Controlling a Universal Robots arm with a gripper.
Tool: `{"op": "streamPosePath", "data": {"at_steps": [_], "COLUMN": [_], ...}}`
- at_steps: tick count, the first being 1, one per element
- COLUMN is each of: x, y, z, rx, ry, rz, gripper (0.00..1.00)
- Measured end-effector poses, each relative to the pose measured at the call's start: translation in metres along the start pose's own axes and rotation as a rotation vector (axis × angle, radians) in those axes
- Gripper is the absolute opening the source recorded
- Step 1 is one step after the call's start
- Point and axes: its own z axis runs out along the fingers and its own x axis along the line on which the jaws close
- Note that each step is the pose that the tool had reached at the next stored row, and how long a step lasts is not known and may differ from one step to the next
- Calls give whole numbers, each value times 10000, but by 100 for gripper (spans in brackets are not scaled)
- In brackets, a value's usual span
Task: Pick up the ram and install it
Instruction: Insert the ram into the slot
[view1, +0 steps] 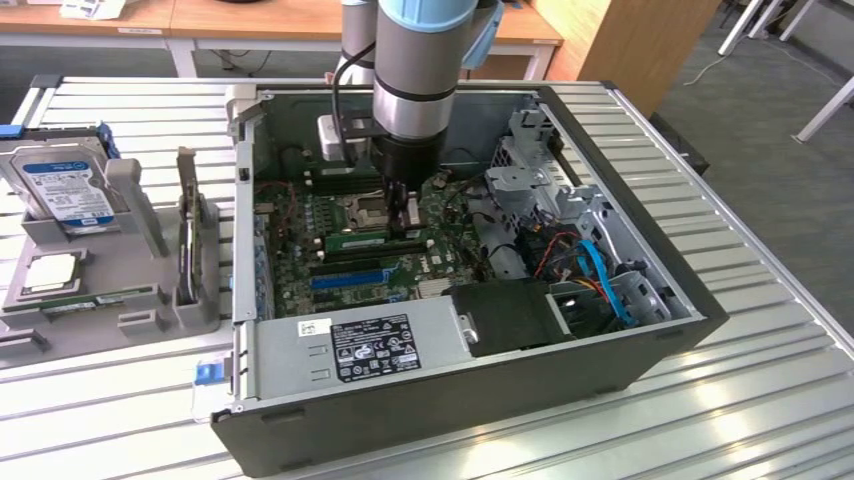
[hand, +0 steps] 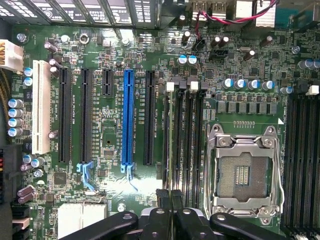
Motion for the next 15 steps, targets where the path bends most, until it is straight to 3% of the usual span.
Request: {"op": "streamPosePath", "data": {"at_steps": [10,15], "x": [6,6], "y": [2,24], "z": [0,1], "rx": [4,72], "ry": [-1,-2], "rz": [76,75], "gripper": [12,12]}}
